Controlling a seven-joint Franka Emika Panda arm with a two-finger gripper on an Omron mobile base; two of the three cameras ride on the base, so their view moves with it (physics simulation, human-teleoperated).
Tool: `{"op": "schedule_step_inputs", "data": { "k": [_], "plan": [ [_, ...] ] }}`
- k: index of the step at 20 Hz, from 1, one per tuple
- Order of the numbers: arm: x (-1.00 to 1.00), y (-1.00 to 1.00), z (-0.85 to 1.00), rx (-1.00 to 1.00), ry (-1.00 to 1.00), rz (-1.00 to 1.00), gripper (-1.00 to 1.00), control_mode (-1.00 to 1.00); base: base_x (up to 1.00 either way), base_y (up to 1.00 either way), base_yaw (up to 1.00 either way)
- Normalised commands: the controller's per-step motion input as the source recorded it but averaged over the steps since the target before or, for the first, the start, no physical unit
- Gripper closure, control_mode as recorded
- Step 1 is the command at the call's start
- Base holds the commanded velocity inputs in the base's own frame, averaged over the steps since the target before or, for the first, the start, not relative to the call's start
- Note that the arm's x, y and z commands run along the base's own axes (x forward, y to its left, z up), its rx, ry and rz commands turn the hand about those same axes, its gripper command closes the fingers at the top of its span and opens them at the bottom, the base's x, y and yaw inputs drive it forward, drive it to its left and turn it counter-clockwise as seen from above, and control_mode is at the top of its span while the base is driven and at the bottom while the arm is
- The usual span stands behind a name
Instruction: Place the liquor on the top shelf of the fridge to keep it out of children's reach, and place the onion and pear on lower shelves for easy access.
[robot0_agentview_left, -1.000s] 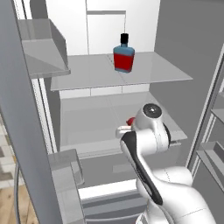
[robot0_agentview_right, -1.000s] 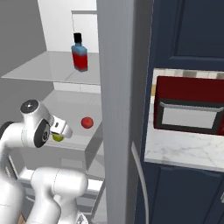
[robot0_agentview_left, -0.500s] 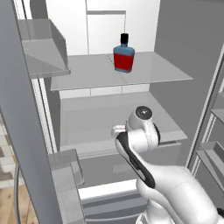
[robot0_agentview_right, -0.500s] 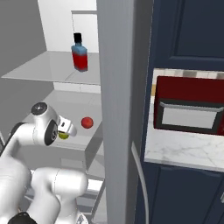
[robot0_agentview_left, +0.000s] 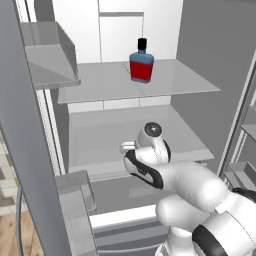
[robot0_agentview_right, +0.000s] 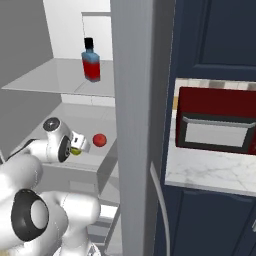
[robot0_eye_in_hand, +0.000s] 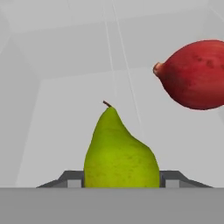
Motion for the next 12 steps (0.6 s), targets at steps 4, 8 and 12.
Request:
{"op": "schedule_step_inputs", "data": {
  "k": [4,8,12],
  "plan": [
    [0.6,0.18,-0.16,0.0,0.0,0.0,1.0,-1.0,0.0,0.0,0.0],
    [0.62,0.16,-0.11,0.0,0.0,0.0,1.0,-1.0,0.0,0.0,0.0],
    [0.59,0.15,-0.06,0.0,0.0,0.0,1.0,-1.0,0.0,0.0,0.0]
  ]
}}
